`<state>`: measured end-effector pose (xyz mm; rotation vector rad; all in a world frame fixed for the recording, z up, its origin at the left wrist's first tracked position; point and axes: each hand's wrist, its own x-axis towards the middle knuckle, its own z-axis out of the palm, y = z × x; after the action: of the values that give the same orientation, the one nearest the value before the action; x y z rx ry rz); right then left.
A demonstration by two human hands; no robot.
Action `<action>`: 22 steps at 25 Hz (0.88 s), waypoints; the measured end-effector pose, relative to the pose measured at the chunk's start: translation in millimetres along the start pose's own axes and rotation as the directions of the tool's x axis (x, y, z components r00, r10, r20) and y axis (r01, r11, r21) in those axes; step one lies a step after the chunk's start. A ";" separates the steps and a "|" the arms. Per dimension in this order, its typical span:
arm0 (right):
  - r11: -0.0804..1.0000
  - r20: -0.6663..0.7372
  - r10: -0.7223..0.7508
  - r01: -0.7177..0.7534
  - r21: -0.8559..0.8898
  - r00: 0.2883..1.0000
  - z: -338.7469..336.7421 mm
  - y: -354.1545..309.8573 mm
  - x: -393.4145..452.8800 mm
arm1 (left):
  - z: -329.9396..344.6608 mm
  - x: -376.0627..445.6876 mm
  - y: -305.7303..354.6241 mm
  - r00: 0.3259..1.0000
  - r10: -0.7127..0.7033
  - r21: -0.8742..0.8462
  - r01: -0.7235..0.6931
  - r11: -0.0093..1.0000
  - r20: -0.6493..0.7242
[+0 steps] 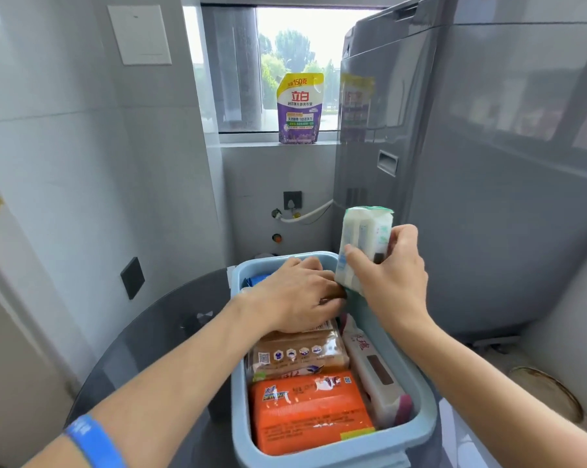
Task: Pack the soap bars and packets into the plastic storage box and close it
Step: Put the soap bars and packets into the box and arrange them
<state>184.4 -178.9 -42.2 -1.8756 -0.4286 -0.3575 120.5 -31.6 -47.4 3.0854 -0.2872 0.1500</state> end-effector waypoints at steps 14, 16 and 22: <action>0.987 -0.047 -0.105 0.110 0.116 0.993 7.0 6.9 -4.0 | 5.9 -18.8 -11.9 0.968 -0.083 -0.102 0.060 0.993 -0.236; 0.985 -0.017 -0.169 0.169 0.022 0.986 8.5 5.3 -5.4 | 6.1 -20.3 -14.3 0.968 -0.092 -0.127 0.063 0.990 -0.235; 0.899 0.138 -0.362 0.385 -0.208 0.922 12.6 -16.5 6.0 | 4.4 -28.2 -16.8 0.938 -0.188 -0.251 0.115 0.961 -0.291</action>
<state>182.7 -161.2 -29.9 -2.0405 -0.8516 -0.5975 96.5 -10.2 -55.1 2.7802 -0.0459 0.5515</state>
